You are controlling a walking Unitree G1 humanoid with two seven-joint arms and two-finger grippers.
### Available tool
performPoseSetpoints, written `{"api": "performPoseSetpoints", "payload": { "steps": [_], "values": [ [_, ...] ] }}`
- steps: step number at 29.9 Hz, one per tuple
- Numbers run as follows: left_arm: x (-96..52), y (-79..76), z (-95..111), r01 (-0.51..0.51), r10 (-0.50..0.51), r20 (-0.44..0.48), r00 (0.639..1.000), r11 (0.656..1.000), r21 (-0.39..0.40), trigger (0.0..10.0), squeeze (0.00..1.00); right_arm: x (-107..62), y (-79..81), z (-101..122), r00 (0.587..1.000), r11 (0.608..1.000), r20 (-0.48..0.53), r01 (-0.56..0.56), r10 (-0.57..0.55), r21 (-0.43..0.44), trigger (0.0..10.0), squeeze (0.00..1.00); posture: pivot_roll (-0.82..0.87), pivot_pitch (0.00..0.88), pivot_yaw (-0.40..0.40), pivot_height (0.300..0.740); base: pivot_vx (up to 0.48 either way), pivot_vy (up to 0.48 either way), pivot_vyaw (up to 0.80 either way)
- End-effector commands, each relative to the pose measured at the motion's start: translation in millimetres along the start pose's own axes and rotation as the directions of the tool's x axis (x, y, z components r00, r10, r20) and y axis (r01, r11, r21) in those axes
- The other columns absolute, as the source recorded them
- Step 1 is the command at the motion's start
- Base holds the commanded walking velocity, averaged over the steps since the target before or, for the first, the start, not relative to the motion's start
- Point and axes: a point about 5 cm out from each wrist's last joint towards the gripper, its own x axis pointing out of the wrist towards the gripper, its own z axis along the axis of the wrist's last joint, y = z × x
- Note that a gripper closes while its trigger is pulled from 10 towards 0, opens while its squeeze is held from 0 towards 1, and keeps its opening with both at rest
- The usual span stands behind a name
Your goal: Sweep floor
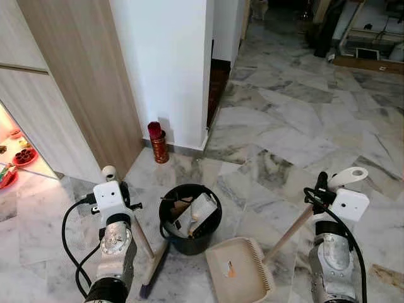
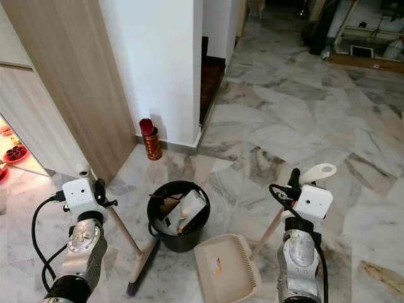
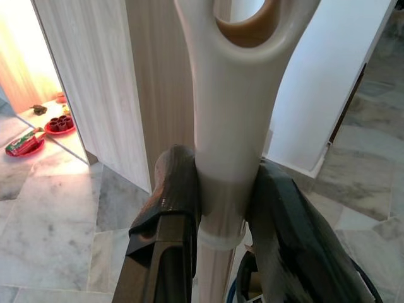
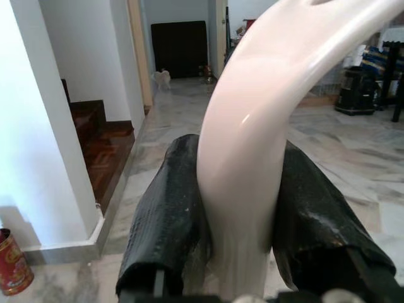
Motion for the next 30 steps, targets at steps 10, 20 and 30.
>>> {"api": "performPoseSetpoints", "payload": {
  "steps": [10, 20, 30],
  "values": [
    [5.6, -3.5, 11.0, 0.009, -0.010, 0.035, 0.999, 1.000, 0.020, 10.0, 0.00, 4.1, 2.7, 4.2, 1.000, 1.000, 0.031, 0.007, -0.007, 0.014, 10.0, 0.00, -0.01, 0.073, -0.005, 0.740, 0.000, -0.024, 0.00],
    [5.4, -2.9, 10.5, 0.001, -0.002, 0.031, 1.000, 1.000, 0.029, 10.0, 0.00, 4.2, 4.2, 2.0, 1.000, 1.000, 0.020, 0.003, -0.003, 0.015, 10.0, 0.00, 0.00, 0.073, -0.007, 0.740, 0.000, -0.274, 0.00],
    [5.5, -2.7, 10.6, -0.004, 0.003, 0.029, 1.000, 1.000, 0.029, 10.0, 0.00, 4.5, 4.7, 1.0, 1.000, 1.000, 0.016, 0.002, -0.002, 0.014, 10.0, 0.00, 0.00, 0.072, -0.007, 0.740, 0.000, -0.381, 0.00]
  ]
}}
